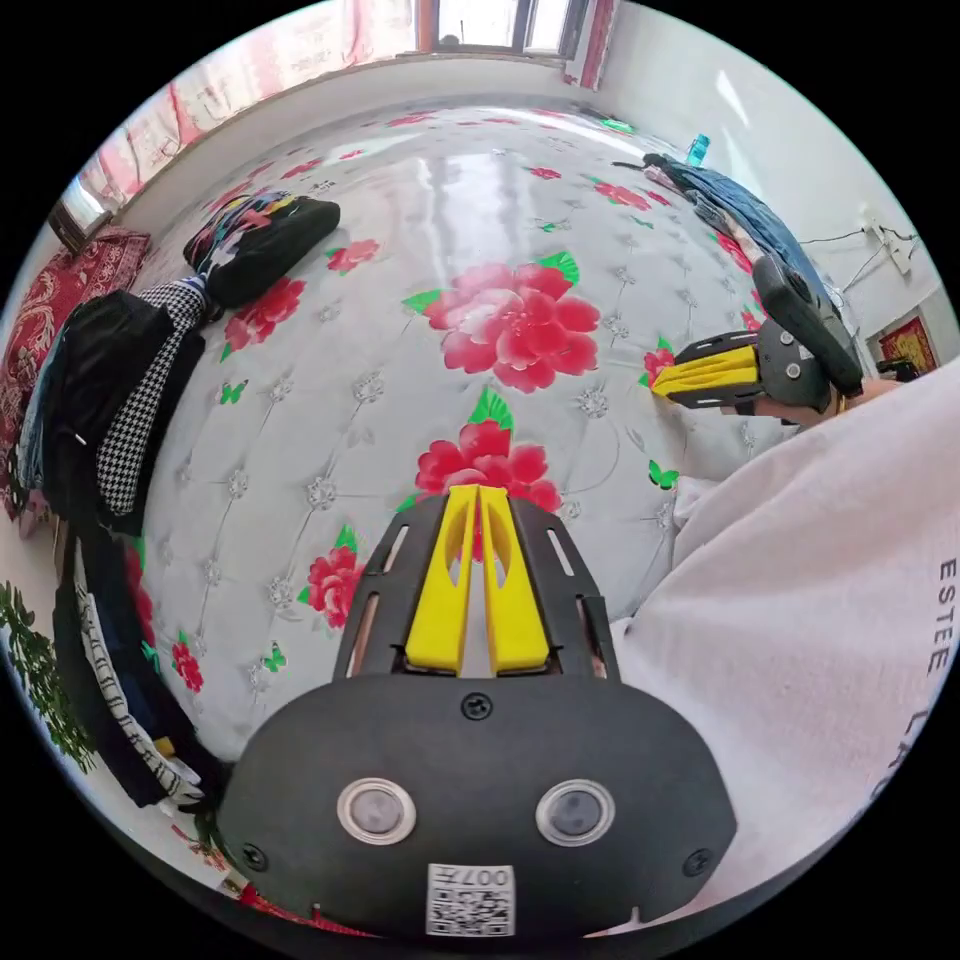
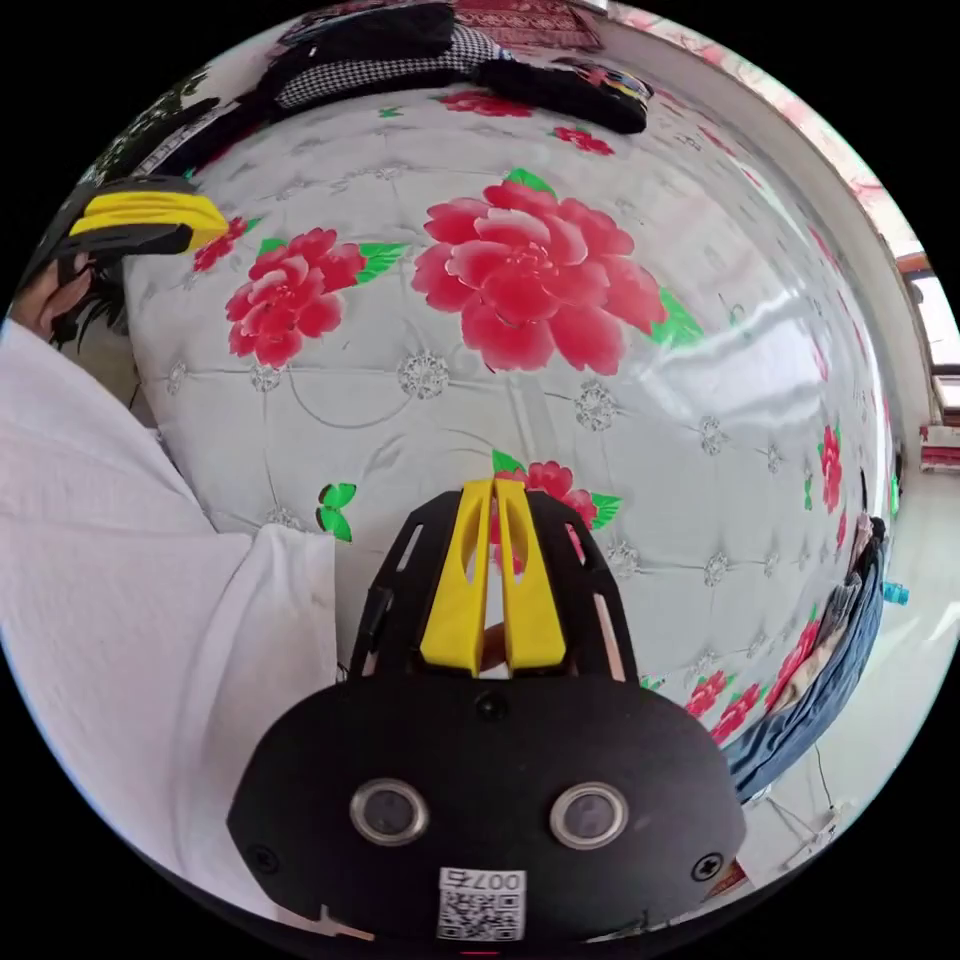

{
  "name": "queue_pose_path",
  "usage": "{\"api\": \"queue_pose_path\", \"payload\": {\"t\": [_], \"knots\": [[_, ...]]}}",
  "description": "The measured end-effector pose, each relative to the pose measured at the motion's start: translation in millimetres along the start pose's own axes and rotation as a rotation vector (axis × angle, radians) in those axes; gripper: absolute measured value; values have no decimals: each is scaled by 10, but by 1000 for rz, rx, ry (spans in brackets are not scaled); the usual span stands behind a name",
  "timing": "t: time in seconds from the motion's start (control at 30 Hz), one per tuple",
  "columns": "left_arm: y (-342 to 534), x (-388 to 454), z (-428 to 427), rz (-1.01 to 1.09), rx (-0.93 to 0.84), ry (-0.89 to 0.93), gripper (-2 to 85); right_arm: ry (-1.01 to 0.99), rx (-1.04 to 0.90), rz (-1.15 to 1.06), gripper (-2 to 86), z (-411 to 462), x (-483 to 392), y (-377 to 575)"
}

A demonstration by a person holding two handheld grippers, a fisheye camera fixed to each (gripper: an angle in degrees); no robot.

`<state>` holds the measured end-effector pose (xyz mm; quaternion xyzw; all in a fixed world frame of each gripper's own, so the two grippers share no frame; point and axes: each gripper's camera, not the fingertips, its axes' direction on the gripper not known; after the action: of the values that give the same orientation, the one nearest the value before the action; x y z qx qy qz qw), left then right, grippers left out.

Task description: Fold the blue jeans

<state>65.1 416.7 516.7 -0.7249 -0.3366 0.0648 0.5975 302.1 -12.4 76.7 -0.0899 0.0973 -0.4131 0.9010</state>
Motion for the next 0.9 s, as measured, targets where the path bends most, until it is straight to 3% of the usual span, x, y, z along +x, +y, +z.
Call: {"api": "queue_pose_path", "payload": {"t": [0.23, 0.37, 0.5, 0.6, 0.7, 0.83, 0.9], "knots": [[-109, 1143, -12, -278, -58, -1, -10, -305, 173, 145, 3, -202, 1001, 1095], [-274, 1970, 110, -323, -97, 130, -10, -183, 359, 359, 23, -536, 2116, 2607], [-606, 2568, 34, -269, -108, 112, -10, 27, 447, 852, 56, -823, 3338, 4638], [-817, 2954, -108, -222, -59, 97, -10, 245, 388, 1133, 71, -960, 3896, 5935], [-913, 3237, -116, -162, -84, 82, -10, 315, 286, 1291, 81, -915, 4217, 6884], [-890, 3255, -135, -163, -93, 129, -10, 192, 219, 1379, 80, -648, 4394, 7524], [-864, 3172, -142, -190, -80, 192, -10, 17, 222, 1400, 61, -458, 4479, 7718]]}}
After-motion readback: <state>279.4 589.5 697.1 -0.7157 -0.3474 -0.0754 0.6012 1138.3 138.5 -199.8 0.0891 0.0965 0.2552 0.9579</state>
